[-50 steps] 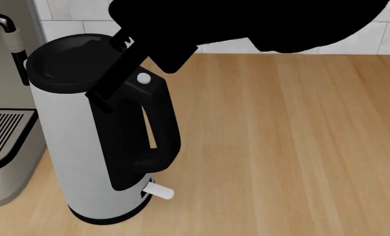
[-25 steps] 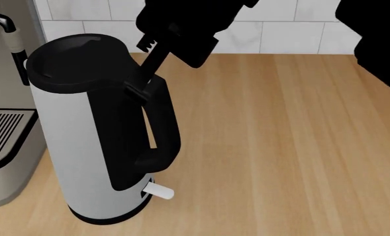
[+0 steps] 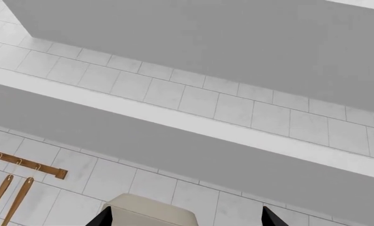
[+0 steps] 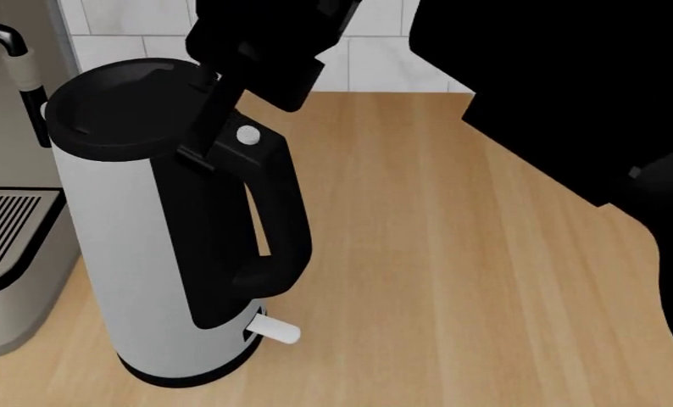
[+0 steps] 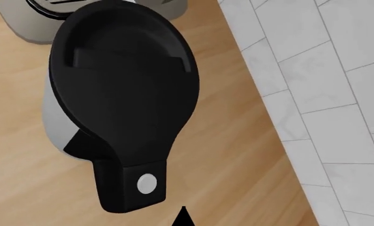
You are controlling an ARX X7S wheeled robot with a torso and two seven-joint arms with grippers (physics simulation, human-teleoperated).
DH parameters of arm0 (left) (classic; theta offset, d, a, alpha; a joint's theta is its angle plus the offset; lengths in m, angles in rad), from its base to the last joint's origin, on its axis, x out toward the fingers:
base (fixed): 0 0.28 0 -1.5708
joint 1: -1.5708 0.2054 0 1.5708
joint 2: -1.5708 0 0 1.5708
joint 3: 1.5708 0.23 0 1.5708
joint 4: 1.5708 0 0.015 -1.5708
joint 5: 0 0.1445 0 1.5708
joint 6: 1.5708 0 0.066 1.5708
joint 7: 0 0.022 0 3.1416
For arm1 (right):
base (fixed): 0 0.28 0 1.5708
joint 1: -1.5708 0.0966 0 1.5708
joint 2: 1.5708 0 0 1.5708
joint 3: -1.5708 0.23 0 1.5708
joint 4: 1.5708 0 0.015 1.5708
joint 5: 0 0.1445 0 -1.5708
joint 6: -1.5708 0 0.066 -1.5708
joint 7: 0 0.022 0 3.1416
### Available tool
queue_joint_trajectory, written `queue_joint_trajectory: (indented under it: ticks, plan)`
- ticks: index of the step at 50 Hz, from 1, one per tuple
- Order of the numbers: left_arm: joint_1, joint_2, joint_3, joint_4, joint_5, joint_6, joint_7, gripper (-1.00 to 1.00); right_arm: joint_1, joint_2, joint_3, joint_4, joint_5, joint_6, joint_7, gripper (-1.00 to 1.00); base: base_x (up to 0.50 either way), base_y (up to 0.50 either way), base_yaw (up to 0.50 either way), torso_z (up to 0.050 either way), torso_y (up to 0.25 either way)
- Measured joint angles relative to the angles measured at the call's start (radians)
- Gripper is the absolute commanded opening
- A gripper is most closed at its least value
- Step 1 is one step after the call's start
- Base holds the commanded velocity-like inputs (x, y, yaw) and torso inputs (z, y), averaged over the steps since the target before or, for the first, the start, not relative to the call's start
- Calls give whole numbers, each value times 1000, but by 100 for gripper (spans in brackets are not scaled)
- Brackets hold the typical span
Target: Press the button to open the lid of the electric kettle.
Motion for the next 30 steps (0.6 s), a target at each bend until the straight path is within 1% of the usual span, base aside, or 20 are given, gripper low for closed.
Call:
queue_joint_trajectory:
  ticks: [15, 30]
  plan:
    - [5, -6, 1, 1, -6, 9, -5, 100, -38, -20, 33, 6, 0, -20, 21, -100, 0, 0, 0, 0, 0]
    - [10, -12, 9, 4, -6, 16, -10, 100, -86, -4, 67, -26, 26, -7, 75, -100, 0, 0, 0, 0, 0]
